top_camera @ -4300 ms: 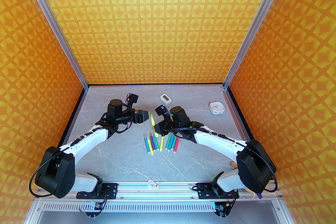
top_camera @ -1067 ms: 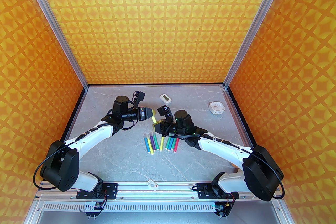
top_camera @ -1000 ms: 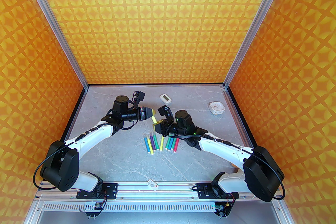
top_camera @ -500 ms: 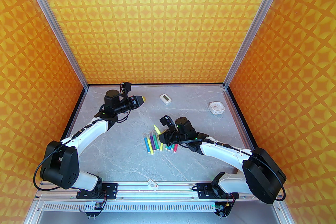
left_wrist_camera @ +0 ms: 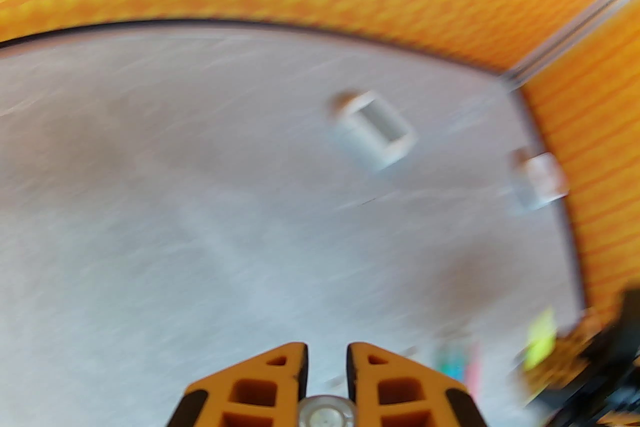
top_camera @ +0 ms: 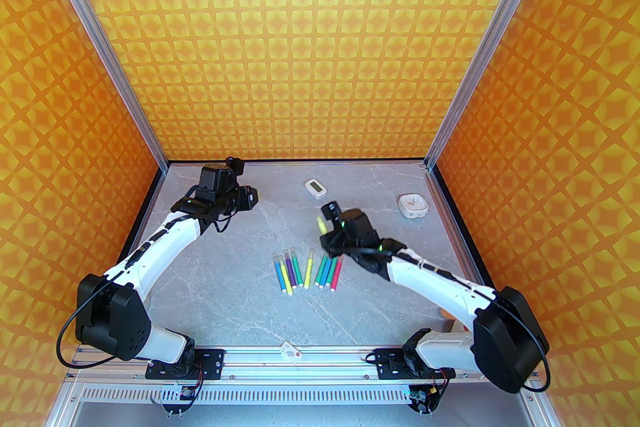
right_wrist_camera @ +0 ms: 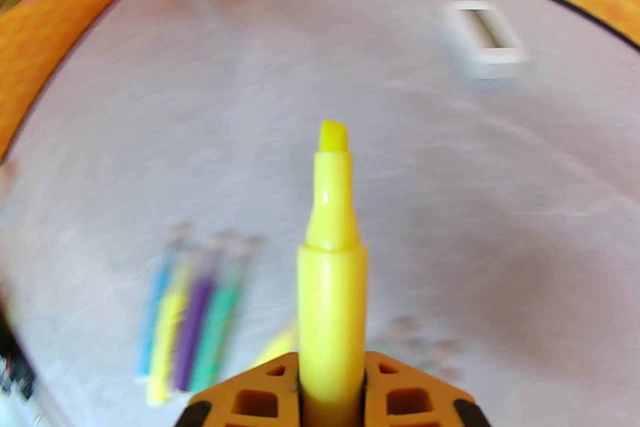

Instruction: Open the pen caps

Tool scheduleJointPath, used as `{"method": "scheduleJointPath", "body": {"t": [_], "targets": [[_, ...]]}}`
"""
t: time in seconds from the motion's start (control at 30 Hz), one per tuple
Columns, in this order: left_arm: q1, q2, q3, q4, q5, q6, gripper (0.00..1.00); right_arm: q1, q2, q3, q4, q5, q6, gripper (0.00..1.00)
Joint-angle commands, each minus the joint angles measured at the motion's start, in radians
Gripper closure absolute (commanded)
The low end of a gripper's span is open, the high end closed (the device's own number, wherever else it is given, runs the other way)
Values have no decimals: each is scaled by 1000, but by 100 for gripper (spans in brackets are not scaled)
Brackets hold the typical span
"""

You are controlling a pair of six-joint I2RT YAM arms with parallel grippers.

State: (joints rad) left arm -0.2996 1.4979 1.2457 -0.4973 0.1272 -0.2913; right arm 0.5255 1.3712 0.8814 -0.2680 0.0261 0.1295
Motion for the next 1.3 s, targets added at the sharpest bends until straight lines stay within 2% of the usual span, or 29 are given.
{"method": "scheduleJointPath", "body": {"t": [0.0, 0.3, 0.47, 0.73, 1.27], "targets": [[32, 50, 11, -161, -181, 110, 100, -71, 69, 69, -90, 129, -78, 100], [142, 181, 0, -74, -201, 175, 100, -226, 244, 191, -114, 105, -160, 100], [168, 324, 80, -76, -201, 196, 100, -303, 369, 262, -134, 64, -143, 100], [180, 473, 188, -112, -199, 207, 100, -339, 504, 351, -189, 69, -137, 100], [217, 582, 274, -150, -182, 233, 100, -381, 577, 393, -230, 28, -114, 97]]}}
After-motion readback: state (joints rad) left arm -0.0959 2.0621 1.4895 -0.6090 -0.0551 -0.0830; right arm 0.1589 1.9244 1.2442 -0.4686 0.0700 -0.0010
